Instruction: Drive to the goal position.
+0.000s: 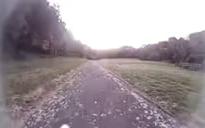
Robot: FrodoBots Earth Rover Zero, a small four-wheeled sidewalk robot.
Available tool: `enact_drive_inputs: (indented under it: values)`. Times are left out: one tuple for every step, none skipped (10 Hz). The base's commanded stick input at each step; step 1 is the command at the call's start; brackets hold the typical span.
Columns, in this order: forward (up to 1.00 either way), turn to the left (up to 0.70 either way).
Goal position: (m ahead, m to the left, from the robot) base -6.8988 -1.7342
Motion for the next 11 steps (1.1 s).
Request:
enact_drive_inputs:
  values:
    - [0.04, 0.0]
    - [-0.27, 0.0]
    - [-0.5, 0.0]
    - [-0.5, 0.0]
    - [-0.32, 0.0]
    - [-0.04, 0.0]
    - [0.0, 0.0]
    - [0.0, 0.0]
    - [0.0, 0.0]
    - [0.0, 0.0]
    - [0.0, 0.0]
